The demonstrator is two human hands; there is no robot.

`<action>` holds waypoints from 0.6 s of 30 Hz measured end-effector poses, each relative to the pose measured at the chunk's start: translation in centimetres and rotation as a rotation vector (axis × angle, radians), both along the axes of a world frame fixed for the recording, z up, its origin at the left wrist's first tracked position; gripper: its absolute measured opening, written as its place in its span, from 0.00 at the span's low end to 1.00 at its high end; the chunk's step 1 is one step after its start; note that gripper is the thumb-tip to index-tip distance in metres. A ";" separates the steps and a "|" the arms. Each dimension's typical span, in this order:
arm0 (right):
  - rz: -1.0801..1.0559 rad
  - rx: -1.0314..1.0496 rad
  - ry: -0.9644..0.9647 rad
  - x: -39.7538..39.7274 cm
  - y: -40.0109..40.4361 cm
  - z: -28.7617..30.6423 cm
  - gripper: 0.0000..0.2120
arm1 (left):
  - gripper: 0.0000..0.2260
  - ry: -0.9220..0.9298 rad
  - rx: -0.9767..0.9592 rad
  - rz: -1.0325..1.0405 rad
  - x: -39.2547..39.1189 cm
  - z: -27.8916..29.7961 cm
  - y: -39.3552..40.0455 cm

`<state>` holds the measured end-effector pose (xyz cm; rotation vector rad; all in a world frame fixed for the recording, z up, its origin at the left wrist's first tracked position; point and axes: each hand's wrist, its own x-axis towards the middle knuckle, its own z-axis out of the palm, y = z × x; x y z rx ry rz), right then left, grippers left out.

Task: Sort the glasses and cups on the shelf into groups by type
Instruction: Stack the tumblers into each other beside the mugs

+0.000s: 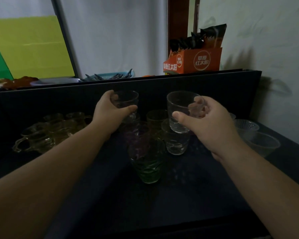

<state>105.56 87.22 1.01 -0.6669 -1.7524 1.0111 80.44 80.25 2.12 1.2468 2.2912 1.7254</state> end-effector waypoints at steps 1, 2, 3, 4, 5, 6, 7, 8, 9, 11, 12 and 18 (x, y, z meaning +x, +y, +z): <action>-0.001 -0.010 -0.004 -0.1 0.1 -0.5 0.20 | 0.44 -0.006 -0.016 -0.006 -0.2 -0.3 -0.1; -0.007 -0.018 -0.010 -0.3 0.2 -1.0 0.21 | 0.44 -0.012 -0.037 -0.013 -0.4 -0.6 -0.1; -0.016 -0.022 -0.015 -0.5 0.2 -1.3 0.23 | 0.44 -0.020 -0.052 -0.024 -0.7 -0.9 -0.1; -0.024 -0.025 -0.020 -0.7 0.2 -1.7 0.25 | 0.44 -0.029 -0.067 -0.036 -0.8 -1.1 -0.1; -0.028 -0.028 -0.023 -0.8 0.2 -2.0 0.27 | 0.44 -0.032 -0.081 -0.048 -1.0 -1.4 -0.1; -0.030 -0.032 -0.029 -0.9 0.2 -2.3 0.28 | 0.44 -0.031 -0.097 -0.056 -1.1 -1.6 -0.2; -0.029 -0.036 -0.036 -1.0 0.2 -2.5 0.27 | 0.44 -0.034 -0.109 -0.062 -1.2 -1.8 -0.2; -0.029 -0.042 -0.050 -1.1 0.2 -2.7 0.27 | 0.44 -0.044 -0.116 -0.066 -1.3 -2.0 -0.3; -0.027 -0.050 -0.065 -1.1 0.2 -2.9 0.27 | 0.44 -0.066 -0.114 -0.069 -1.4 -2.2 -0.3; -0.022 -0.072 -0.093 -1.2 0.1 -3.1 0.28 | 0.44 -0.138 -0.100 -0.071 -1.7 -2.4 -0.3; -0.019 -0.079 -0.103 -1.3 0.0 -3.2 0.27 | 0.44 -0.178 -0.089 -0.069 -1.7 -2.5 -0.4; 0.019 -0.143 -0.110 -1.6 -0.5 -3.5 0.23 | 0.44 -0.325 -0.054 -0.002 -1.8 -2.9 -0.8</action>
